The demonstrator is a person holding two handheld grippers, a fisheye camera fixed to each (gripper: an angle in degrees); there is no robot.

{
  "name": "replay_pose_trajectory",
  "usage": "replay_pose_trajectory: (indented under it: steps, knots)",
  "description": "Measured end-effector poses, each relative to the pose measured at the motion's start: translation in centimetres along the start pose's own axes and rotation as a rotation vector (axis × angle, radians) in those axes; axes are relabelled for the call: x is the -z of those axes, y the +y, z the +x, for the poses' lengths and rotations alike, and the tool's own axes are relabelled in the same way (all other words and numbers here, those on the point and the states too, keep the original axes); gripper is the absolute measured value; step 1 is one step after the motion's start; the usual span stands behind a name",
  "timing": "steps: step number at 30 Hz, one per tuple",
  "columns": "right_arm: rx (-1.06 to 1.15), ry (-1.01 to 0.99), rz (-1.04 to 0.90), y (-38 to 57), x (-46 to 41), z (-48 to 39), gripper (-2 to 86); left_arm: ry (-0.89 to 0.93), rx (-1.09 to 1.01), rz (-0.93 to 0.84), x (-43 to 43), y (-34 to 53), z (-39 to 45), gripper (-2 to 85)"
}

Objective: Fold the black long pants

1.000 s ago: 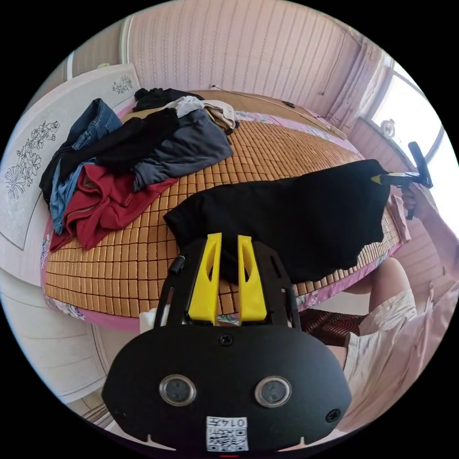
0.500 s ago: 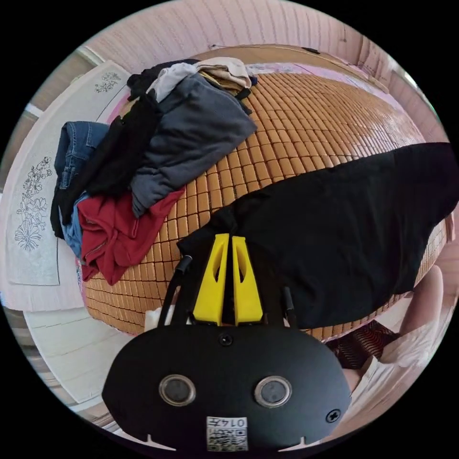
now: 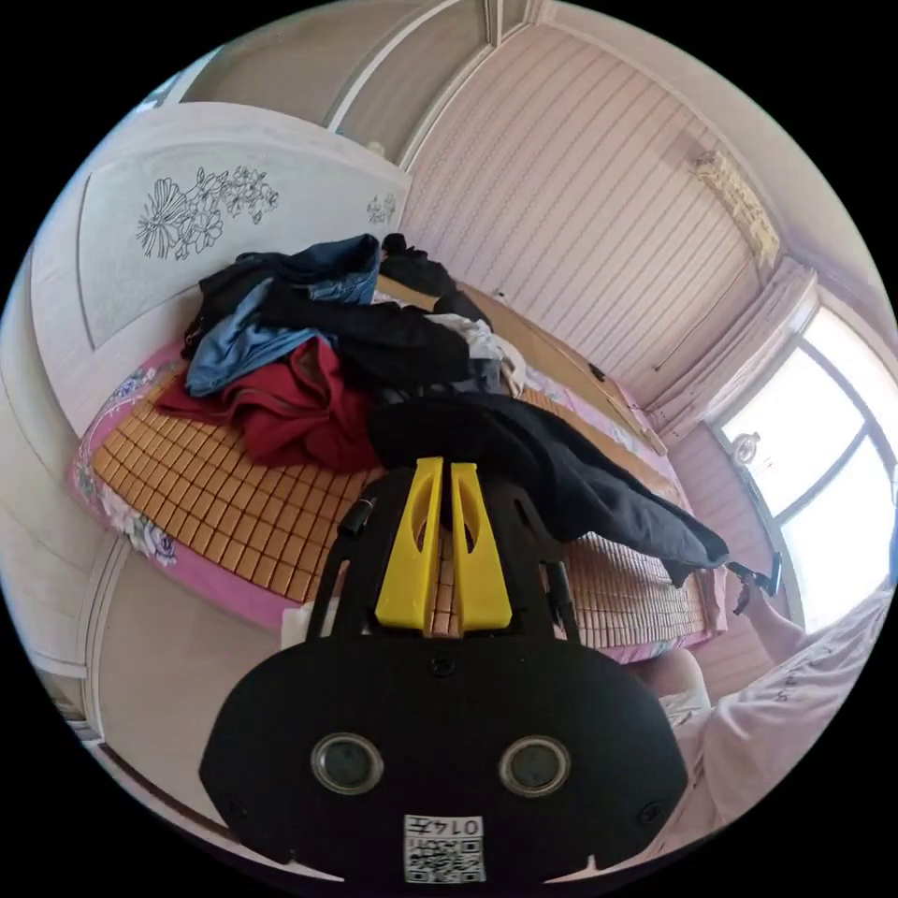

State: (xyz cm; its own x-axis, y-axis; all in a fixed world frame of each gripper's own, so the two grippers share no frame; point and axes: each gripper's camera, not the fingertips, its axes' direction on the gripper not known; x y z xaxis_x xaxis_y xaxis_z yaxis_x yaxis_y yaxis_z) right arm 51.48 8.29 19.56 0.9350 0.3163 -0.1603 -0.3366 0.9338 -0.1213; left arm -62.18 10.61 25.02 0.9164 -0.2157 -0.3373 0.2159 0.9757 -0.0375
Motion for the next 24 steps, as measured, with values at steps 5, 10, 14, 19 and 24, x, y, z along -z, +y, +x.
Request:
replay_pose_trajectory:
  steps: [5, 10, 14, 19, 24]
  knots:
    - [-0.083, -0.12, -0.195, 5.5, -5.2, 4.2, 7.0, -0.095, 0.219, -0.241, -6.7, 6.0, -5.1, -1.0]
    - [-0.011, -0.216, -0.203, 5.6, -5.8, 3.7, 8.3, -0.162, 0.178, -0.138, -5.3, 3.9, -3.1, -0.9]
    - [-0.061, -0.292, -0.201, 4.4, -8.6, 2.9, 9.8, -0.119, -0.022, -0.196, -7.8, 0.9, 2.2, -0.5]
    - [-0.198, -0.288, -0.273, 3.8, -14.2, 3.0, 11.2, -0.161, -0.149, -0.394, -16.0, -0.8, 6.9, 2.0]
    - [-0.35, -0.376, -0.277, 2.9, -15.2, 4.0, 1.5, -0.28, -0.215, -0.529, -22.6, -1.8, 9.3, 2.9]
